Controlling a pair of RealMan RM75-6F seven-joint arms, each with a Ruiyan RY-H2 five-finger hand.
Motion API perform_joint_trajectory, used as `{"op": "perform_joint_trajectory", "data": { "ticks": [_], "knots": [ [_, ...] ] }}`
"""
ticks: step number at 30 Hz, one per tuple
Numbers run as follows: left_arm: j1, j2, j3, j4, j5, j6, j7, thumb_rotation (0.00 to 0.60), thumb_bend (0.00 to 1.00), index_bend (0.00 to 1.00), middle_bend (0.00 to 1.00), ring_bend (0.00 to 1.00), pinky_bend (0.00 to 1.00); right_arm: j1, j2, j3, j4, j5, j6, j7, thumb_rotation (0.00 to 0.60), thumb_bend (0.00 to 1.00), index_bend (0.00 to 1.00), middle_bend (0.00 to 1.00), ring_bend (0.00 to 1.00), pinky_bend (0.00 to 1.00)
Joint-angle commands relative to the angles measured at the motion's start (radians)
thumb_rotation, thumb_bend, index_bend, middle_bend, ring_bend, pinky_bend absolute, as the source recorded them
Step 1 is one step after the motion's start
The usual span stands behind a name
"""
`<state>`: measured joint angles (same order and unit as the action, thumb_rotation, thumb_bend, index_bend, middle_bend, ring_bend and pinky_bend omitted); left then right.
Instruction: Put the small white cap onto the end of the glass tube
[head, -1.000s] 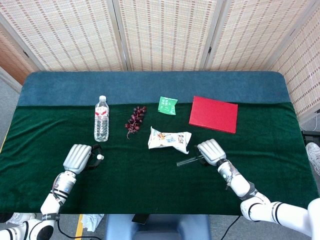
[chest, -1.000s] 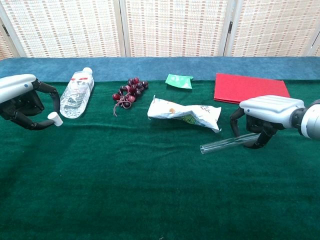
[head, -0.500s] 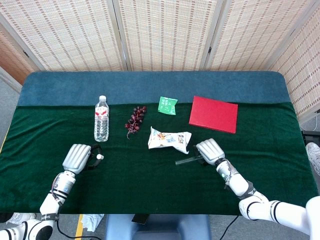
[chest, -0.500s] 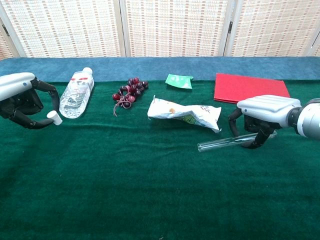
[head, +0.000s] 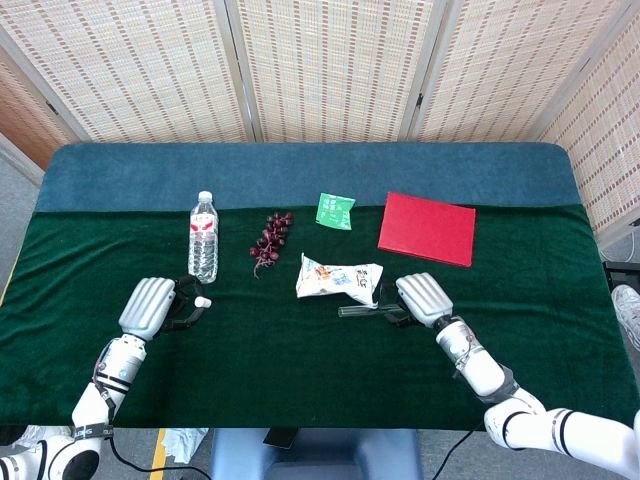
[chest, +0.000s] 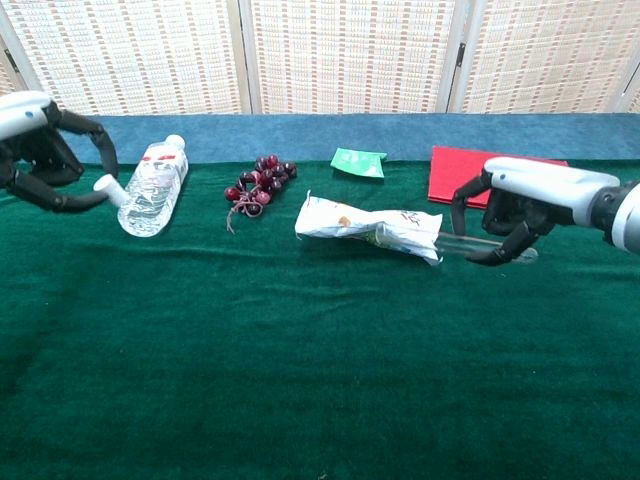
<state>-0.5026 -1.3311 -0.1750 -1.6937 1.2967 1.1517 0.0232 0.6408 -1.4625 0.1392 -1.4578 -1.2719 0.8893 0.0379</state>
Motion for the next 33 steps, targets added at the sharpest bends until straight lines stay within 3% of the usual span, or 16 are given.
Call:
{"op": "perform_joint_trajectory", "data": {
  "ticks": [1, 12, 33],
  "knots": [
    [-0.01, 0.024, -0.024, -0.042, 0.012, 0.001, -0.034, 0.6, 0.46, 0.65, 1.0, 0.87, 0.86, -0.021, 0.023, 0.037, -0.069, -0.058, 0.044, 0.178, 0.6, 0.84, 0.88, 1.0, 1.0, 1.0],
    [-0.038, 0.014, -0.075, -0.137, 0.071, 0.045, -0.103, 0.6, 0.47, 0.66, 1.0, 0.87, 0.86, 0.009, -0.052, 0.075, -0.104, -0.056, 0.059, 0.249, 0.6, 0.85, 0.9, 1.0, 1.0, 1.0],
    [-0.07, -0.046, -0.051, -0.157, 0.143, 0.078, -0.067, 0.6, 0.47, 0.66, 1.0, 0.87, 0.86, 0.086, -0.144, 0.129, -0.118, 0.045, 0.023, 0.173, 0.6, 0.86, 0.9, 1.0, 1.0, 1.0]
  ]
}}
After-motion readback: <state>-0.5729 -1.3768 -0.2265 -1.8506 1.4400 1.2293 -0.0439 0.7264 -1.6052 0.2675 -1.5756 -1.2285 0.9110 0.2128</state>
